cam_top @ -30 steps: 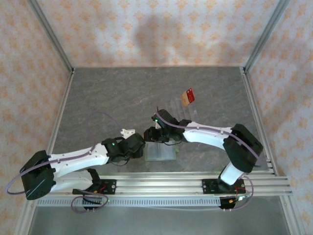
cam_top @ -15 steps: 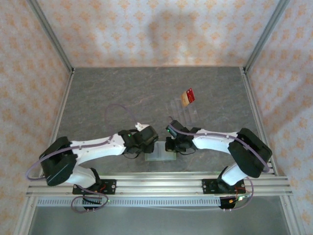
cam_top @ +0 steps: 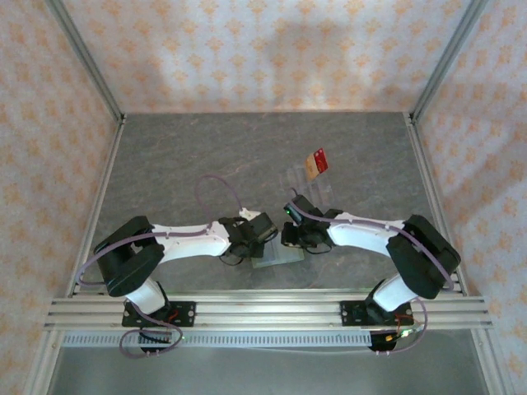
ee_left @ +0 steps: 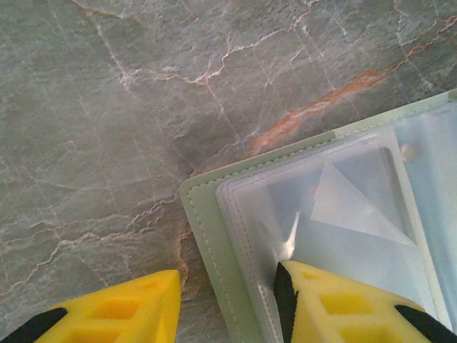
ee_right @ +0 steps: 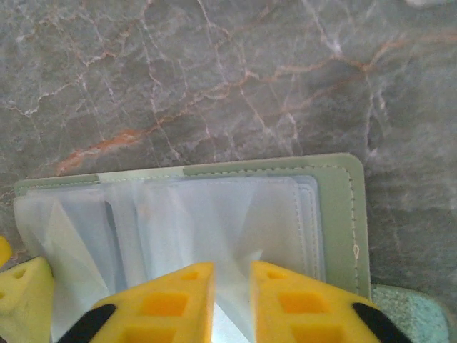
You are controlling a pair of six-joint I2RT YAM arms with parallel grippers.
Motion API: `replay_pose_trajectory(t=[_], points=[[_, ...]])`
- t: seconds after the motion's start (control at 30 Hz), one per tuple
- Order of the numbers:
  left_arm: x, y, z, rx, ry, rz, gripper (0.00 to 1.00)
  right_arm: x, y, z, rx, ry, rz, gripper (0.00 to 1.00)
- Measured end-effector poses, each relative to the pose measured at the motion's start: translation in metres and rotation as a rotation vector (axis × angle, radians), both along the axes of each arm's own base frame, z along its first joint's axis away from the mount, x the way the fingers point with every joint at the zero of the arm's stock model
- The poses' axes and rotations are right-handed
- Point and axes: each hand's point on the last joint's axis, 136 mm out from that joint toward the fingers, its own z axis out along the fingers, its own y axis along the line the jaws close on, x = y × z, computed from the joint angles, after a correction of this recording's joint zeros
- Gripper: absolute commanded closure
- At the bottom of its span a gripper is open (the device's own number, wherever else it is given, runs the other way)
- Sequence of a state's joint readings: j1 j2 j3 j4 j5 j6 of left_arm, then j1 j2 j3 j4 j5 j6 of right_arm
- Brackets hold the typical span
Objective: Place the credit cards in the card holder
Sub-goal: Pick up the credit card from the storage box.
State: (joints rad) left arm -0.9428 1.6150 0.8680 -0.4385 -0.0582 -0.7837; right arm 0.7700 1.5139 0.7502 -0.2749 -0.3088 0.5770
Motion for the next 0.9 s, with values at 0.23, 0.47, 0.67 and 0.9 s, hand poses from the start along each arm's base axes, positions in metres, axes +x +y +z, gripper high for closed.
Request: replay_pose_trajectory(t=[0.23, 0.47, 0.67, 0.9], points=[[0.0, -0.001, 0.0, -0.003, -0.004, -0.003, 0.6, 0.061, -0.014, 0.079, -0.024, -0.17, -0.057, 0.66], [0.003, -0.007, -0.001, -0.034, -0.026, -0.002, 0.61, 0.137, -0.07, 0.161, -0.135, -0.368, -0.207, 0.66], [0.007, -0.012, -0.002, -0.053, -0.039, -0.003, 0.61, 0.183, -0.106, 0.149, -0.233, -0.334, -0.272, 0.66], [0.008, -0.015, -0.002, -0.066, -0.048, -0.003, 0.62, 0.218, -0.126, 0.121, -0.259, -0.254, -0.286, 0.64]])
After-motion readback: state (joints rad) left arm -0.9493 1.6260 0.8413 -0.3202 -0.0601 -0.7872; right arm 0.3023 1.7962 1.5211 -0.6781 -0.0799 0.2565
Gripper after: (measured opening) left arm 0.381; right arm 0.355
